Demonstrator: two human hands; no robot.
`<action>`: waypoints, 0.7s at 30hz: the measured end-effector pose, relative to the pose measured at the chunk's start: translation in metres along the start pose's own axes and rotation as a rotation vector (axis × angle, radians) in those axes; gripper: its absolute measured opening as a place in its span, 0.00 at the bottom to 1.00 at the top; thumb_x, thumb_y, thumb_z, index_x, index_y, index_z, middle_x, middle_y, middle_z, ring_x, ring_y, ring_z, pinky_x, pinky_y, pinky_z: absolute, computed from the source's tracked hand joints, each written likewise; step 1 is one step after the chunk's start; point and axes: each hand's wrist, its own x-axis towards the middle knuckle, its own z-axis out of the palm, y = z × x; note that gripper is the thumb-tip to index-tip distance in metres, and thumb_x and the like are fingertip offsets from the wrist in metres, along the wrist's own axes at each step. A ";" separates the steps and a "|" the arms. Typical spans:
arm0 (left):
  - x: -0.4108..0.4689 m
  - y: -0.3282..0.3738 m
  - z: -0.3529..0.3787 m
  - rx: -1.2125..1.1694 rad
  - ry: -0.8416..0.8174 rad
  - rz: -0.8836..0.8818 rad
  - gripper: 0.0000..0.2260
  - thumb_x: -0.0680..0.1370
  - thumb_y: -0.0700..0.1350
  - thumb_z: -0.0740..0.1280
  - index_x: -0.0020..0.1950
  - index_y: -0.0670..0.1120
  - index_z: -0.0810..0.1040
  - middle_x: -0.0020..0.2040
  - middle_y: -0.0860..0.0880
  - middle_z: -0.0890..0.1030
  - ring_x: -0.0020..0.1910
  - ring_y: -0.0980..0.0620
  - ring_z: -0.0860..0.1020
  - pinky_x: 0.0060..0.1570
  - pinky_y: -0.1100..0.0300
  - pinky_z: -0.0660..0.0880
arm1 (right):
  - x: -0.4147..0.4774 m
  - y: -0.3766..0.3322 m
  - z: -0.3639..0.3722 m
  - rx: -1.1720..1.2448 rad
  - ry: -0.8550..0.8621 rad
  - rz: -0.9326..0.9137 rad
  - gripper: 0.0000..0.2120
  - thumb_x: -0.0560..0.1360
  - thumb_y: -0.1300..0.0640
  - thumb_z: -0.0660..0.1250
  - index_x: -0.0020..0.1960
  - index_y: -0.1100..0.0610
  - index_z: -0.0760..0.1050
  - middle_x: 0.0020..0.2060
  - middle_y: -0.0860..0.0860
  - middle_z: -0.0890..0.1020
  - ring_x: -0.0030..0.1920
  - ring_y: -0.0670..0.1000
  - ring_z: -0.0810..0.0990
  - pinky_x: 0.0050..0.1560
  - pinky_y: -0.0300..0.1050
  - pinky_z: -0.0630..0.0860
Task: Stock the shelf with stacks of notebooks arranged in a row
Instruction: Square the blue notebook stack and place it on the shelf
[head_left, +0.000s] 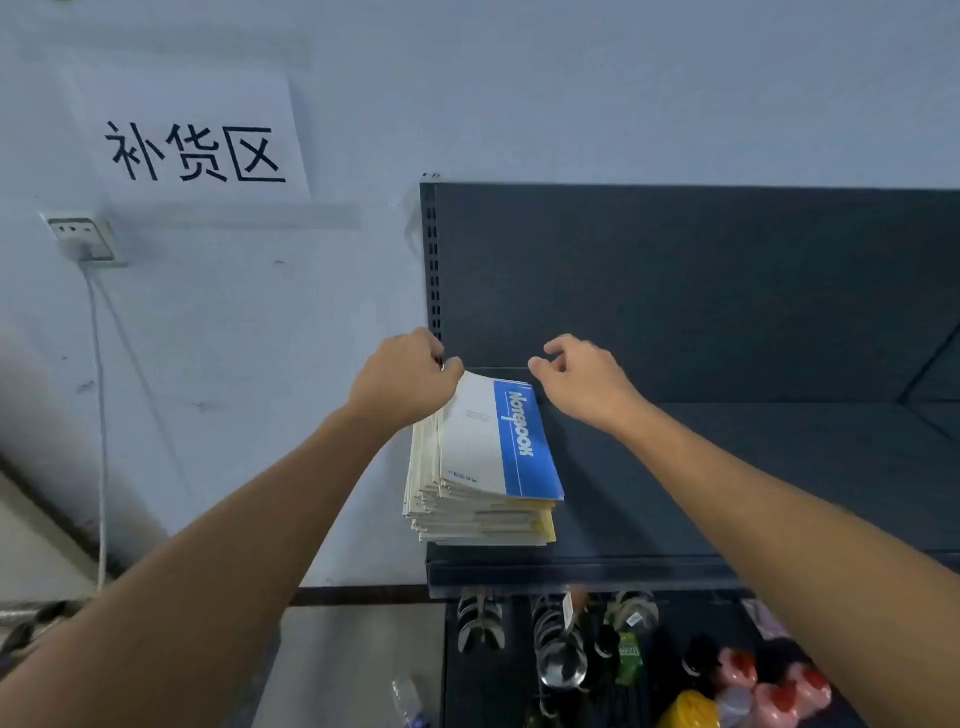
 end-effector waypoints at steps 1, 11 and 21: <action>0.003 -0.003 0.005 0.022 -0.019 -0.027 0.14 0.79 0.53 0.64 0.58 0.45 0.76 0.47 0.48 0.81 0.46 0.48 0.80 0.50 0.49 0.80 | 0.004 0.004 0.004 0.007 -0.014 0.042 0.22 0.81 0.44 0.60 0.70 0.55 0.72 0.59 0.50 0.80 0.56 0.51 0.78 0.57 0.54 0.78; 0.016 -0.013 0.056 0.315 -0.118 -0.242 0.19 0.78 0.62 0.66 0.52 0.46 0.73 0.45 0.49 0.76 0.43 0.47 0.78 0.40 0.54 0.76 | 0.018 0.053 0.060 0.091 -0.202 0.247 0.16 0.79 0.47 0.66 0.53 0.60 0.80 0.49 0.52 0.84 0.48 0.51 0.82 0.48 0.48 0.78; 0.015 -0.003 0.061 0.346 -0.108 -0.309 0.10 0.77 0.48 0.65 0.39 0.46 0.68 0.40 0.48 0.75 0.37 0.49 0.75 0.32 0.58 0.71 | -0.005 0.047 0.081 -0.231 -0.049 -0.013 0.19 0.83 0.44 0.58 0.52 0.59 0.77 0.55 0.53 0.71 0.59 0.52 0.70 0.44 0.44 0.69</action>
